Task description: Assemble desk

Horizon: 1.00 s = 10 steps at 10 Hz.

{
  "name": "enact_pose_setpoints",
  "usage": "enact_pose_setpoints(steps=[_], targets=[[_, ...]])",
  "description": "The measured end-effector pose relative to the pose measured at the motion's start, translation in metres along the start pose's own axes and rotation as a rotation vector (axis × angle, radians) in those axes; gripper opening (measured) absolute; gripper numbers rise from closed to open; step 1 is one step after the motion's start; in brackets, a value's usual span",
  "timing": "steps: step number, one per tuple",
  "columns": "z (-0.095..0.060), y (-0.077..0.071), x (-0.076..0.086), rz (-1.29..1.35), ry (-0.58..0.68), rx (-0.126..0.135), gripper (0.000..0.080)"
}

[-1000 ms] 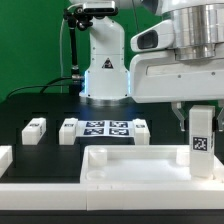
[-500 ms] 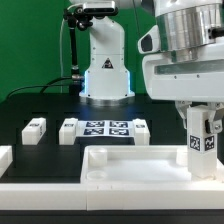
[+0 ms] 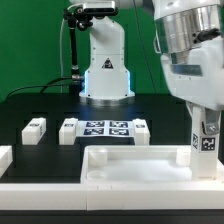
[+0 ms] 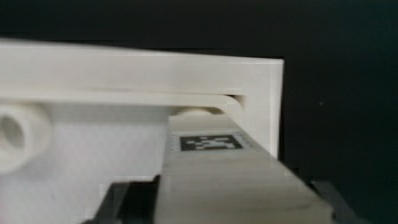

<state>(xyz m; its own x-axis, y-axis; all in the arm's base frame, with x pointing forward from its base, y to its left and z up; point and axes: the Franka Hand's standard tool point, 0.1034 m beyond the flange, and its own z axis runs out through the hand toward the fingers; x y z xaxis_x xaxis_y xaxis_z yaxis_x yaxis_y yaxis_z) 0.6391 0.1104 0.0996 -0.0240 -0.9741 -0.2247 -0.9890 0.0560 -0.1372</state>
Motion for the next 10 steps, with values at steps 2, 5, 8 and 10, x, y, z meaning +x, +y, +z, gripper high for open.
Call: enact_pose_setpoints(steps=[2, 5, 8, 10], targets=[[0.0020, 0.0016, -0.0011, -0.002, -0.008, 0.015, 0.0300], [0.0017, 0.0015, 0.0002, -0.263, 0.002, 0.010, 0.0522], [0.0023, 0.0031, -0.0038, -0.658, -0.019, -0.040, 0.0641], [0.0023, 0.0030, -0.0033, -0.803, -0.021, -0.039, 0.0648]])
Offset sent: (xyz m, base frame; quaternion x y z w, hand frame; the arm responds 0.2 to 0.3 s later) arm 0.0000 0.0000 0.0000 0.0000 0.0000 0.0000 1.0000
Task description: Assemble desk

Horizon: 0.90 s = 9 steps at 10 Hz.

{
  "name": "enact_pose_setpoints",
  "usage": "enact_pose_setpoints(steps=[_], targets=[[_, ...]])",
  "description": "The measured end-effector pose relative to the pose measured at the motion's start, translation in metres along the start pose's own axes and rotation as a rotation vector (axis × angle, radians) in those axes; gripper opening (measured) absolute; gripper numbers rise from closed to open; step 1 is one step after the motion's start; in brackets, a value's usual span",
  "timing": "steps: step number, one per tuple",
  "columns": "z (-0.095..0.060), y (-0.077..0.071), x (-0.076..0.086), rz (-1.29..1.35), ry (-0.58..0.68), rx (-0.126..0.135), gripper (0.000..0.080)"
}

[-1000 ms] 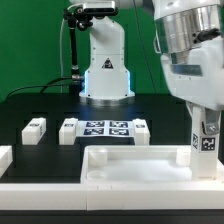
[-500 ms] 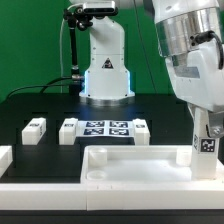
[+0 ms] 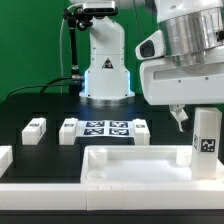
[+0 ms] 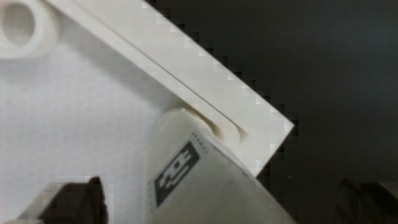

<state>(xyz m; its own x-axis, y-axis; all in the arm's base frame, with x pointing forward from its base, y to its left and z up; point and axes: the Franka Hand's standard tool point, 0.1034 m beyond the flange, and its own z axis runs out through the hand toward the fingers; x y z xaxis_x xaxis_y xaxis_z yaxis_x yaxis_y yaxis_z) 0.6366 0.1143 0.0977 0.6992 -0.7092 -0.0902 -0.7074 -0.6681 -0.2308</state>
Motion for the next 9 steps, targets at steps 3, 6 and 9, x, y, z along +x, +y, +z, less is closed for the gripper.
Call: enact_pose_setpoints(steps=[3, 6, 9], targets=[[-0.0087, -0.0054, -0.0004, -0.493, 0.008, -0.115, 0.0649], [-0.0076, -0.0061, 0.0004, -0.537, -0.003, -0.121, 0.0518], [-0.0073, -0.0022, 0.0025, -0.385, 0.004, -0.126, 0.0302]])
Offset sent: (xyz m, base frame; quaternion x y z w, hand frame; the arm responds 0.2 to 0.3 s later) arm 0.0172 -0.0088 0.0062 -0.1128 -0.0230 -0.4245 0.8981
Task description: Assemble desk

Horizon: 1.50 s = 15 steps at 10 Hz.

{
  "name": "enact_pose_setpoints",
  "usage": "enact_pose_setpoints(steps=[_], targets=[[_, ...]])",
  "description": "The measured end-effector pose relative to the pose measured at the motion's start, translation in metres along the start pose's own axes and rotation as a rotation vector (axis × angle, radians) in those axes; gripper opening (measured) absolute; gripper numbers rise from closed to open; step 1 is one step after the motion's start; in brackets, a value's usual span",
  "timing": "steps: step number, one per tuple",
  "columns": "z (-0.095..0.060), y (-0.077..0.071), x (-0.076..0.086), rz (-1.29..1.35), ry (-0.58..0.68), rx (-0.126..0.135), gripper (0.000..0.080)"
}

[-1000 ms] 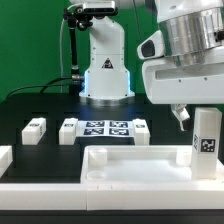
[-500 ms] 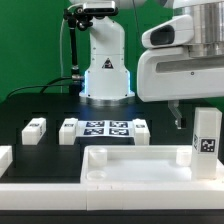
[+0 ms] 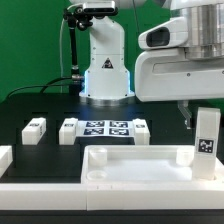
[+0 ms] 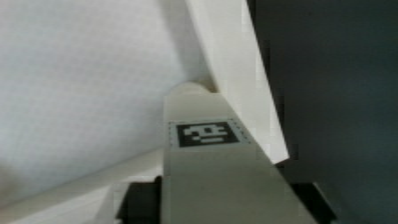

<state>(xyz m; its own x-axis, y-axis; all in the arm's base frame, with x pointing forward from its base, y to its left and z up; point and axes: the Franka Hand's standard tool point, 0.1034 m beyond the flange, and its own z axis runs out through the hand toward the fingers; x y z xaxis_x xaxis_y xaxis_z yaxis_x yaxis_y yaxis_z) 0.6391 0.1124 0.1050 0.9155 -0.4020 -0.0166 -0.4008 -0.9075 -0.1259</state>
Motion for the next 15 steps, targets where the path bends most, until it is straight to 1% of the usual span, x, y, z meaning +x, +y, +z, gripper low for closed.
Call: enact_pose_setpoints(steps=[2, 4, 6, 8, 10, 11, 12, 13, 14, 15], targets=[[0.0001, 0.0008, 0.0005, 0.130, -0.001, 0.004, 0.0300], [0.0011, 0.0012, -0.0001, 0.498, -0.017, 0.024, 0.0296], [0.0025, -0.0034, -0.0017, 0.877, -0.049, 0.080, 0.0296], [0.0015, -0.0016, 0.0003, 0.992, -0.070, 0.101, 0.0296], [0.0020, -0.0031, -0.0010, 0.990, -0.072, 0.101, 0.0296], [0.0021, -0.0027, -0.0013, 0.913, -0.067, 0.098, 0.0486], [0.0016, -0.0031, -0.0018, 0.750, -0.060, 0.095, 0.0612], [0.0018, -0.0008, -0.0007, 0.554, -0.049, 0.097, 0.0638], [0.0022, 0.0002, -0.0005, 0.419, -0.041, 0.096, 0.0638], [0.0022, 0.0001, -0.0005, 0.359, -0.038, 0.097, 0.0648]])
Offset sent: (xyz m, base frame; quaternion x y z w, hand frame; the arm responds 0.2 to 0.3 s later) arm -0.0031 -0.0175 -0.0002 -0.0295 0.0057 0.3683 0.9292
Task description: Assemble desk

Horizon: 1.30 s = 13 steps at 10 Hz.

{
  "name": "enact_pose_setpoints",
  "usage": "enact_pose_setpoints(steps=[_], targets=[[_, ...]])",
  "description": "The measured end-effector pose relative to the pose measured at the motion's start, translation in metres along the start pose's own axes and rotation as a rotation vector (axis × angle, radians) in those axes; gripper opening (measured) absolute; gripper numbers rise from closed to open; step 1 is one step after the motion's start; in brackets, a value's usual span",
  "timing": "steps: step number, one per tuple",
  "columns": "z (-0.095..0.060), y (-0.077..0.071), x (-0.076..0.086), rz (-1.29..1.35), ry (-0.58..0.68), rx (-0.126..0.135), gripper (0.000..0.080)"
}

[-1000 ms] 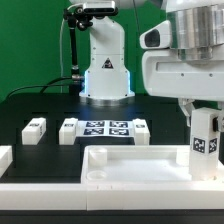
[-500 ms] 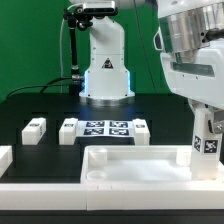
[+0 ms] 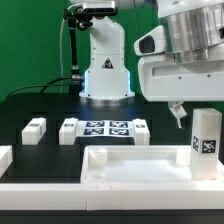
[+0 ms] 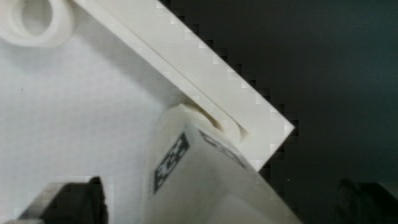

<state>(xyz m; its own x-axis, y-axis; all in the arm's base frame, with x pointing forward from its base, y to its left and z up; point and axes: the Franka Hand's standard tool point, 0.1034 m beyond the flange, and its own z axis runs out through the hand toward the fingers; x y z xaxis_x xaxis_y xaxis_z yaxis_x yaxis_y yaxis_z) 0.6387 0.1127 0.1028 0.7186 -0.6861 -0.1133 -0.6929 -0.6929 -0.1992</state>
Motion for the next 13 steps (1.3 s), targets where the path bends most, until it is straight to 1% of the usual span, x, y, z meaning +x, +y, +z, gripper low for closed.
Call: enact_pose_setpoints(steps=[2, 3, 4, 5, 6, 8, 10, 11, 13], targets=[[0.0000, 0.0002, 0.0003, -0.153, 0.000, 0.000, 0.0649], [-0.0001, 0.0028, 0.0008, -0.316, 0.001, -0.022, 0.0649], [-0.0009, 0.0056, 0.0030, -0.517, 0.006, -0.065, 0.0649], [-0.0011, 0.0070, 0.0051, -0.776, 0.010, -0.098, 0.0649], [-0.0013, 0.0077, 0.0061, -0.847, 0.007, -0.099, 0.0649], [-0.0012, 0.0075, 0.0058, -0.815, 0.008, -0.098, 0.0637], [-0.0011, 0.0065, 0.0048, -0.665, 0.014, -0.092, 0.0285], [-0.0012, 0.0066, 0.0050, -0.645, 0.016, -0.092, 0.0288], [-0.0012, 0.0054, 0.0045, -0.462, 0.026, -0.086, 0.0288]])
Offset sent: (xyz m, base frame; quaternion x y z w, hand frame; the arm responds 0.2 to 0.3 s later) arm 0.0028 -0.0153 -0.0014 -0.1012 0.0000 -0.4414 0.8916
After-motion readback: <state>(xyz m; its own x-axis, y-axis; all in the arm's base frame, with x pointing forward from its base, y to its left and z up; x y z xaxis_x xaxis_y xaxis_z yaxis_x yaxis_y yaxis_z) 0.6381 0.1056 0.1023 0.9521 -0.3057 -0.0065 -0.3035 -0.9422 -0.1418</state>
